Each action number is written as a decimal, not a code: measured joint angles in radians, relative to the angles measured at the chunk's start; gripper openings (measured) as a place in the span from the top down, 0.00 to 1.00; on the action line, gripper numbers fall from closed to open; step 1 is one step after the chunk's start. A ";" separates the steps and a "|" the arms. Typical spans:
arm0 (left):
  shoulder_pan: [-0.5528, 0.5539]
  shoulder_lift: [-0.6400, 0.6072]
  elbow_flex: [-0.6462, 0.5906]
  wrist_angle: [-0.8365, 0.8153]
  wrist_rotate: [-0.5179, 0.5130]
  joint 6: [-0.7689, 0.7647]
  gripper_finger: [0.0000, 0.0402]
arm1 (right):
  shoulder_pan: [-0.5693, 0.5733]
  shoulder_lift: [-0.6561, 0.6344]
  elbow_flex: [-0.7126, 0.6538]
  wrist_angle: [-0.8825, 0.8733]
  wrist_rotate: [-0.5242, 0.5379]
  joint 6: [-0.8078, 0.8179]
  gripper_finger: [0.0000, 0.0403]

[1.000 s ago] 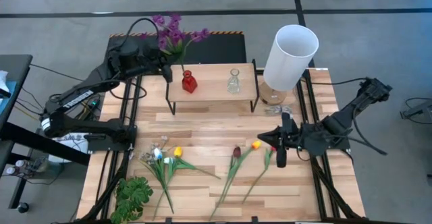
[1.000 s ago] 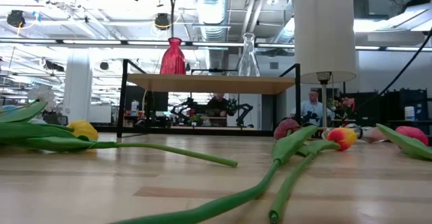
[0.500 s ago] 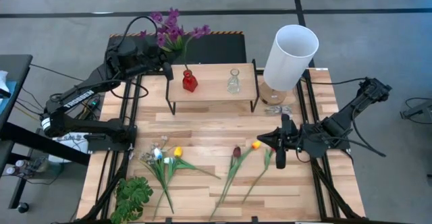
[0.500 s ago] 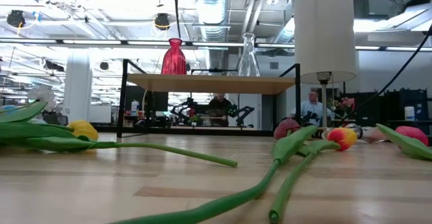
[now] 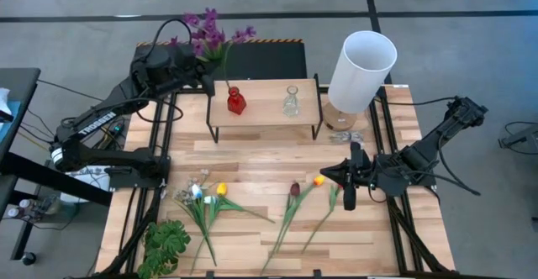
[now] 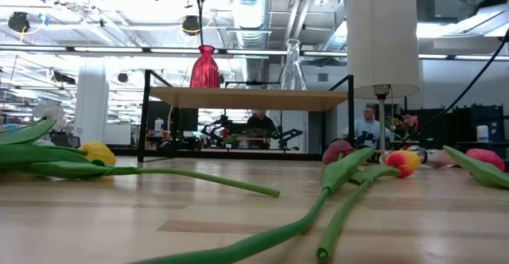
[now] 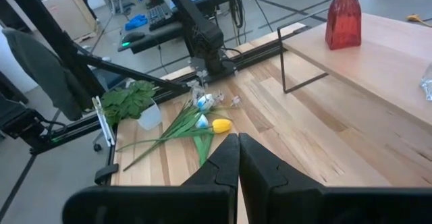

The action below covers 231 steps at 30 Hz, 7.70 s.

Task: Pick and place flowers into a vace then onto a shelf
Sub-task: Put the violet flowers into the red vase on the shelf, then put the red flower into the red vase on the shelf

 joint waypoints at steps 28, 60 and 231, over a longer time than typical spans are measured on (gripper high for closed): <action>-0.029 0.102 0.000 -0.090 -0.081 -0.001 1.00 | -0.009 0.000 0.000 -0.003 0.004 0.000 1.00; -0.037 0.102 0.000 -0.128 -0.046 -0.004 0.85 | -0.008 0.000 0.000 -0.023 -0.005 0.001 1.00; -0.819 -0.296 -0.261 -0.708 -0.004 -0.552 0.62 | -0.006 0.921 0.296 -0.681 -0.647 1.625 0.70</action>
